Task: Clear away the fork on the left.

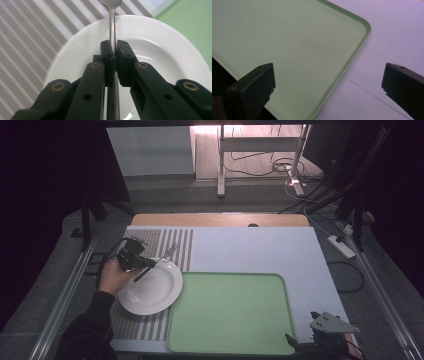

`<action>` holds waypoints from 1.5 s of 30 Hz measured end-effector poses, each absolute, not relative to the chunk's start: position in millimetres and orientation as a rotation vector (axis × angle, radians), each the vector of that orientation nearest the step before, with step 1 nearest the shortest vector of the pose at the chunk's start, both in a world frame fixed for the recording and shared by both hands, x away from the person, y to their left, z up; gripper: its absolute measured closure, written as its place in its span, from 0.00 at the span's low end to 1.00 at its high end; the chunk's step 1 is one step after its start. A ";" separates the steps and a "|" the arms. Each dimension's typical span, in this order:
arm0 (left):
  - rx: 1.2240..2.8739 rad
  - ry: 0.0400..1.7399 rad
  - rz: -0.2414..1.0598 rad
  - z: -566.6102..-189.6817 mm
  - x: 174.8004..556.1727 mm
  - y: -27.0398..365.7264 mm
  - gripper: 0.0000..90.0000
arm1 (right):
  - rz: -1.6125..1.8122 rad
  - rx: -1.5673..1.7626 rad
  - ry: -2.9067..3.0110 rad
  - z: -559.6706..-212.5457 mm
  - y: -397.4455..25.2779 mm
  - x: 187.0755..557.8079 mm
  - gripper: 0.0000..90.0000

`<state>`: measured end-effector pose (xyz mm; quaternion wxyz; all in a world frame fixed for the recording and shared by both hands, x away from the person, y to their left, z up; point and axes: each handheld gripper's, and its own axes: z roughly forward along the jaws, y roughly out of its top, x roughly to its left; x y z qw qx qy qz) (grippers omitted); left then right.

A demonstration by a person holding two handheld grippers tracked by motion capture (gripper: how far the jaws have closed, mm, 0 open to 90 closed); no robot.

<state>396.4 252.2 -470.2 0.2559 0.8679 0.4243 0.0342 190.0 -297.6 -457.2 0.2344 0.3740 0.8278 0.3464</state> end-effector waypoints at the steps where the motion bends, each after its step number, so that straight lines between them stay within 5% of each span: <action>1: 2.356 1.152 0.093 -470.2 396.4 252.2 0.94 | 0.951 1.026 2.272 -457.2 -297.6 190.0 0.00; 45: 2.352 1.099 -0.034 -483.0 314.9 171.1 0.94 | 0.947 0.999 2.279 -457.3 -295.8 189.0 0.00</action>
